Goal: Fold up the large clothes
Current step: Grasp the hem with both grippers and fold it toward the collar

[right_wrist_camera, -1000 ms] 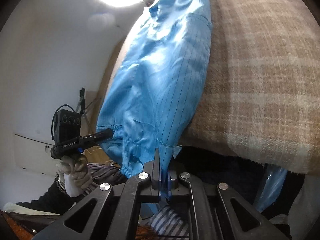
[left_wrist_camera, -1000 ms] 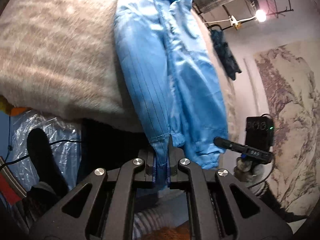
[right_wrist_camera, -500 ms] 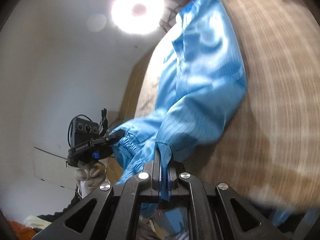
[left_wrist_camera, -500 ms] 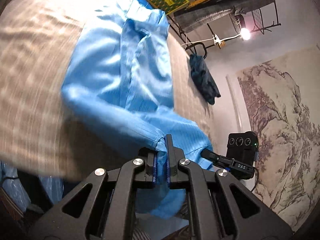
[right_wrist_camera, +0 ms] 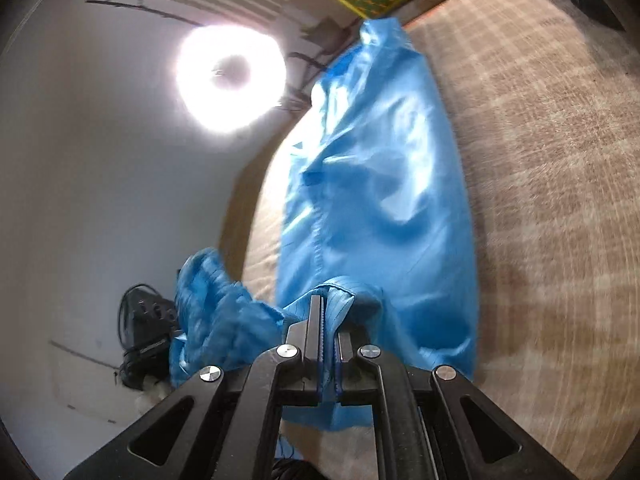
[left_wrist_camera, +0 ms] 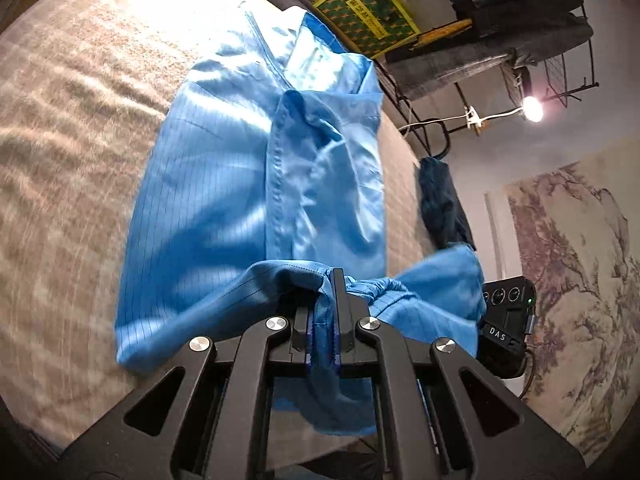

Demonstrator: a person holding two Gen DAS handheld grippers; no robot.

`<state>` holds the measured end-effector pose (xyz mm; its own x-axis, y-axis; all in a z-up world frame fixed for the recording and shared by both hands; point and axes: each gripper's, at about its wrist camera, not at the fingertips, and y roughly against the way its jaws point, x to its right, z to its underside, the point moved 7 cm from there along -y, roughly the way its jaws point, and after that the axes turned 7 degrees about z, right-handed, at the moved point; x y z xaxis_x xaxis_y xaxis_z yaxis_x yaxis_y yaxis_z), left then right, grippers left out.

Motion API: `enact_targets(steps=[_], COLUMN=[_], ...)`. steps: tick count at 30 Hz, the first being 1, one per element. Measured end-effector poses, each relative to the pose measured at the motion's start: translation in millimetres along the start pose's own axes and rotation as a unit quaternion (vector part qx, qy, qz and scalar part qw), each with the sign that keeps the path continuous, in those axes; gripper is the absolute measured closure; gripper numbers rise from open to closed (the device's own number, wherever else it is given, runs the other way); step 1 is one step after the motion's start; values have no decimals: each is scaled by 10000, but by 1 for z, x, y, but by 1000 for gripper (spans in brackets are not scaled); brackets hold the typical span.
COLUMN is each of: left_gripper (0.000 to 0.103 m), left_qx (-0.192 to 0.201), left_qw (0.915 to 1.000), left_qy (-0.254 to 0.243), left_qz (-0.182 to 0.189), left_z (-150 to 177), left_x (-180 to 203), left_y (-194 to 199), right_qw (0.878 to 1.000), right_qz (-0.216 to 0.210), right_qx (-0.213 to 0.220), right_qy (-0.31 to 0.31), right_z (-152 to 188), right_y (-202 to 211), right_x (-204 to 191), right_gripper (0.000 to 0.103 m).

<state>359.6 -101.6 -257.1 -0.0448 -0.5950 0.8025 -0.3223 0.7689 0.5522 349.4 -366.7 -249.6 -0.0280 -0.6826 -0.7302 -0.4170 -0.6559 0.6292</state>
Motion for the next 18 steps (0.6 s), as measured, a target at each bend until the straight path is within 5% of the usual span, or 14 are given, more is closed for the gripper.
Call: enact_targets(steps=[5,8,10,12,13,18], left_gripper=[99,96,78,44,44,44], left_qx=[22,123,178,306,483,635], left_qw=[9999,9999,9996,9989,9981,9975], left_qy=[118,84,205,319,338,-246], left_qz=[9,-23,98,142,173,-198], left_z=[-9,-15,-20,-25,-29,-39], left_x=[-11,-15,-18,-20,-21,-17], left_y=[-3,4,11,18,26,42], right_qw=[9998,9999,9997,9998,9997,9984], right_qz=[73,-82,-200,-132,-76,188], right_qx=[-22,-62,-15,166,244,211], right_qy=[-165,-133,-141,-21,62,497], right_z=[-10,-11,-14,-17,-18,-9], right_y=[-7,-1,5,16,21,20], right_x=[12,8,6,5,5,8], right_gripper=[100,80,57,39,32,40])
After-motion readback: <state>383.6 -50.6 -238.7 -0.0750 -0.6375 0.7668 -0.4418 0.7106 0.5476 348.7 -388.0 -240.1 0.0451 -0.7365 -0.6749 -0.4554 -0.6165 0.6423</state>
